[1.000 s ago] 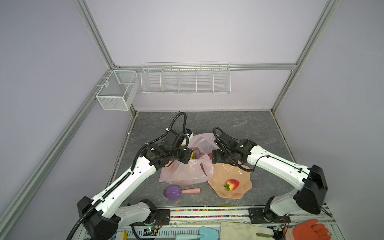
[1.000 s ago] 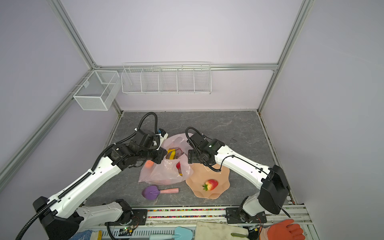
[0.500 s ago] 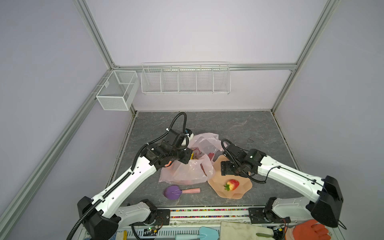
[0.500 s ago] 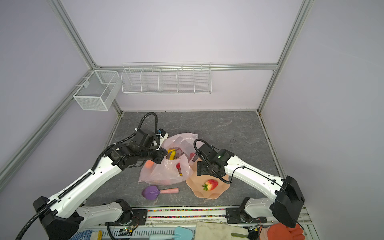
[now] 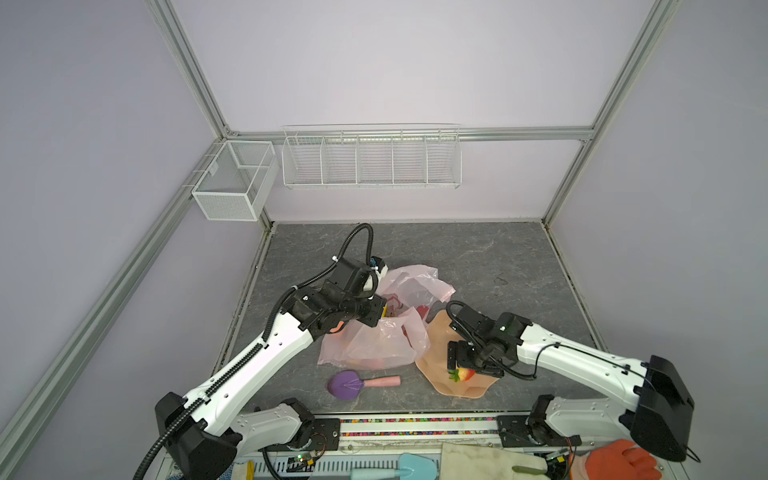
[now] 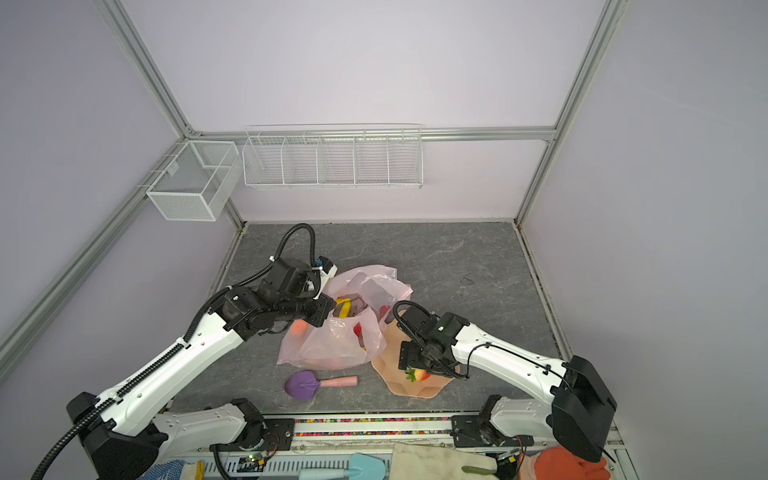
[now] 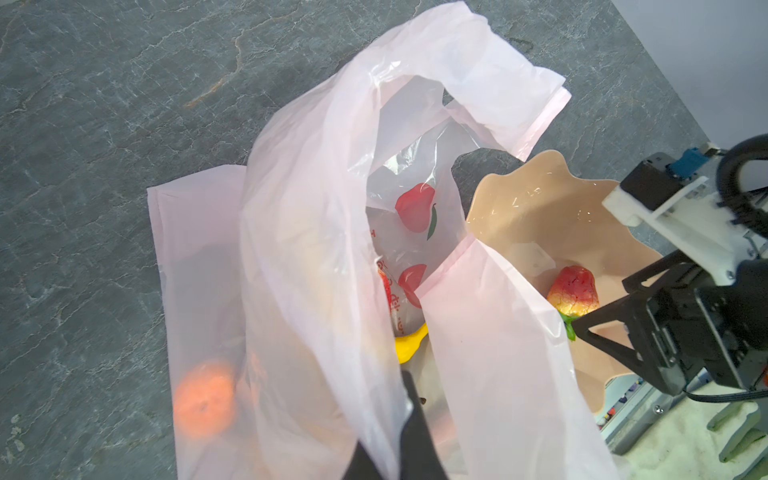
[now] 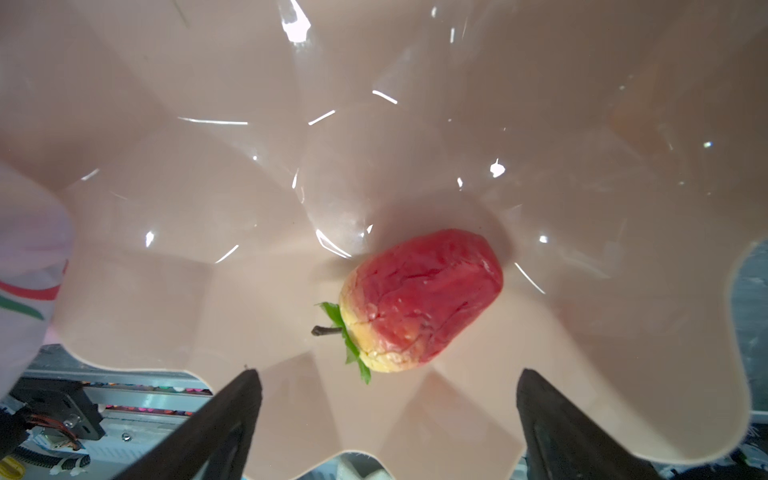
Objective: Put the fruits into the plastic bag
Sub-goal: 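Lower the right gripper and grasp the last red strawberry in the bowl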
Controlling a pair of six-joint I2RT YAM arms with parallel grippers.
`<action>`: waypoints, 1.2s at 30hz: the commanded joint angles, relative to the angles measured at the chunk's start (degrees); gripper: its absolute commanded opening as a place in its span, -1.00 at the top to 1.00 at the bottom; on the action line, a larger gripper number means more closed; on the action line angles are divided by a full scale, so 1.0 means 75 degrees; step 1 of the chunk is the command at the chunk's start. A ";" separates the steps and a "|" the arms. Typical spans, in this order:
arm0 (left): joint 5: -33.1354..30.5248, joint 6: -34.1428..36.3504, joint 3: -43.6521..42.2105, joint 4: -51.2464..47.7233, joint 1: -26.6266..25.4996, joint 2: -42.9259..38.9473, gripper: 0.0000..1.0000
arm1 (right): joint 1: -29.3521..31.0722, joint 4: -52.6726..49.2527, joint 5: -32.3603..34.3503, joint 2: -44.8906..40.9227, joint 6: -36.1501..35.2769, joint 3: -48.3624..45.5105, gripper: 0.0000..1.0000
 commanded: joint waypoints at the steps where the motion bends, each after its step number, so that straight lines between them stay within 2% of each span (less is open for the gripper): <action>1: 0.0087 -0.0016 -0.0049 0.0026 -0.0028 0.0022 1.00 | 0.0042 0.0411 -0.0276 0.0396 0.0267 -0.0109 -0.93; 9: 0.0057 -0.0007 -0.0042 -0.0006 -0.0028 -0.0029 1.00 | -0.0006 0.0711 -0.0408 0.1398 0.0086 0.0162 -0.81; 25: -0.0019 0.0017 -0.0057 -0.0085 -0.0028 -0.0095 1.00 | -0.0183 0.0501 0.0002 0.2545 -0.0477 0.1071 -0.63; 29: -0.0031 0.0026 -0.0057 -0.0100 -0.0028 -0.0105 1.00 | -0.0193 0.0362 0.0127 0.2735 -0.0607 0.1268 -0.52; 31: -0.0042 0.0005 -0.0064 -0.0097 -0.0028 -0.0117 1.00 | -0.0191 0.0309 0.0186 0.2786 -0.0654 0.1288 -0.40; 36: -0.0048 0.0022 -0.0059 -0.0123 -0.0028 -0.0130 1.00 | -0.0193 0.0296 0.0210 0.2812 -0.0696 0.1162 -0.34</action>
